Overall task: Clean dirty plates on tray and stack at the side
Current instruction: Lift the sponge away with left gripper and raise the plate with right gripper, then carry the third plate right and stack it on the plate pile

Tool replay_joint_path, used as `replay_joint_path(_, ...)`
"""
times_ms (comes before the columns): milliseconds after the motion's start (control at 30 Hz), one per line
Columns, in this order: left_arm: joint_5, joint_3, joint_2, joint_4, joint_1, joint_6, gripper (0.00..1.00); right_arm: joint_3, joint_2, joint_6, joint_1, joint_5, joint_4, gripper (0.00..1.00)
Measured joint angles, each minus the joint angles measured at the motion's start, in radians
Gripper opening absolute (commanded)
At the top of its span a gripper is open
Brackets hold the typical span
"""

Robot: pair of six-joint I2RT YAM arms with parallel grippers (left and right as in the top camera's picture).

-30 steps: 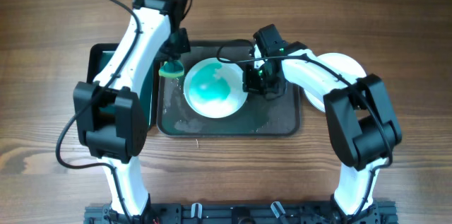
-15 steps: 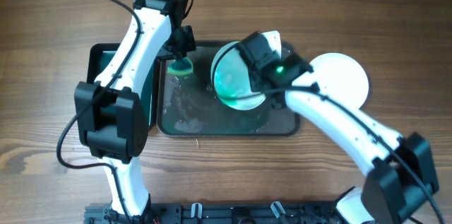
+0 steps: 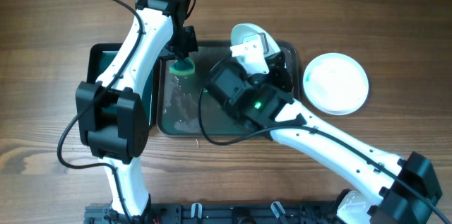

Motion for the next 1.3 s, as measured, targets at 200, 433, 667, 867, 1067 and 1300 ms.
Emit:
replay_joint_path(200,0.0,0.0,0.0,0.0,0.0,0.0,0.04,0.0,-0.001,-0.011,0.031,0.126,0.018,0.04)
replay_joint_path(433,0.0,0.0,0.0,0.0,0.0,0.0,0.04,0.0,-0.001,-0.011,0.03,0.033,0.027,0.04)
replay_joint_path(667,0.0,0.0,0.0,0.002,0.0,0.0,0.04,0.0,-0.001,0.033,-0.099,-0.446,0.0,0.04)
replay_joint_path(867,0.0,0.0,0.0,0.003,0.0,0.0,0.04,0.0,-0.001,0.047,-0.364,-0.994,0.003,0.04)
replay_joint_path(1067,0.0,0.0,0.0,0.003,0.0,0.0,0.04,0.0,-0.029,0.035,-0.684,-1.381,-0.032,0.04)
replay_joint_path(1300,0.0,0.0,0.0,0.011,0.0,0.0,0.04,-0.001,-0.129,0.005,-1.048,-1.437,-0.13,0.04)
